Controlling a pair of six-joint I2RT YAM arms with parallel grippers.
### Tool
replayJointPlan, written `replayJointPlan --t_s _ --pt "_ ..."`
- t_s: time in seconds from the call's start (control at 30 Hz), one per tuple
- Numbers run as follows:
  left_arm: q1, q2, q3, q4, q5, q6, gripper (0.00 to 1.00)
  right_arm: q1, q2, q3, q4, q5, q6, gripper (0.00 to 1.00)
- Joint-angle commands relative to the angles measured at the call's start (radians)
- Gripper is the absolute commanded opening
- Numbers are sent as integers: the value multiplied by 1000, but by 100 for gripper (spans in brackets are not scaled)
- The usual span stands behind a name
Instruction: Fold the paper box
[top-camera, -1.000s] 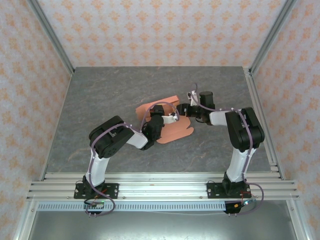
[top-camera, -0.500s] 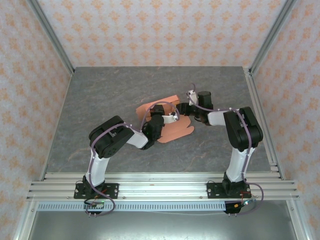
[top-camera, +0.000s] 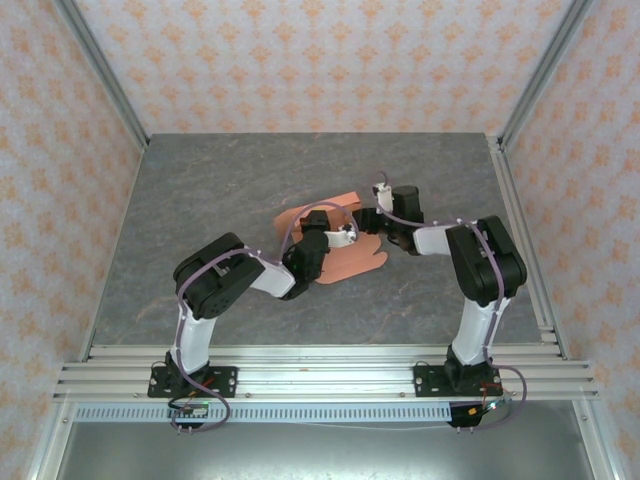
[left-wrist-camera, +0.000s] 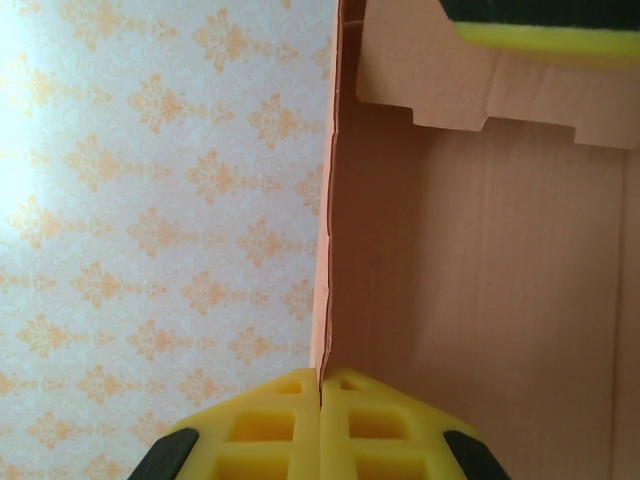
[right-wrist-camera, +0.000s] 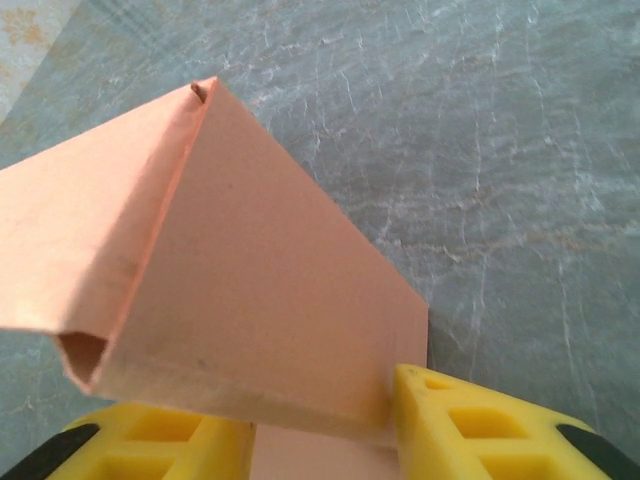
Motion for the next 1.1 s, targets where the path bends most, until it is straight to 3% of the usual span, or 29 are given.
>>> replayJointPlan --t_s 0.0,0.3,0.6,0.73,0.97,1.07 --pt "-28 -32 -20 -36 48 -31 0 4 -60 -56 87 71 9 40" --pt "-48 -31 7 -69 75 -76 0 5 -83 -134 184 128 17 39" --pt "-31 -49 58 -203 127 -158 0 5 -110 -129 209 178 -6 44" --pt "-30 -45 72 -231 127 -156 0 6 -110 -112 202 163 -8 30" --pt "-30 -44 85 -255 106 -196 0 8 -116 -150 231 177 -13 25" --pt "-33 -53 93 -262 90 -225 6 19 -128 -160 224 203 -33 16"
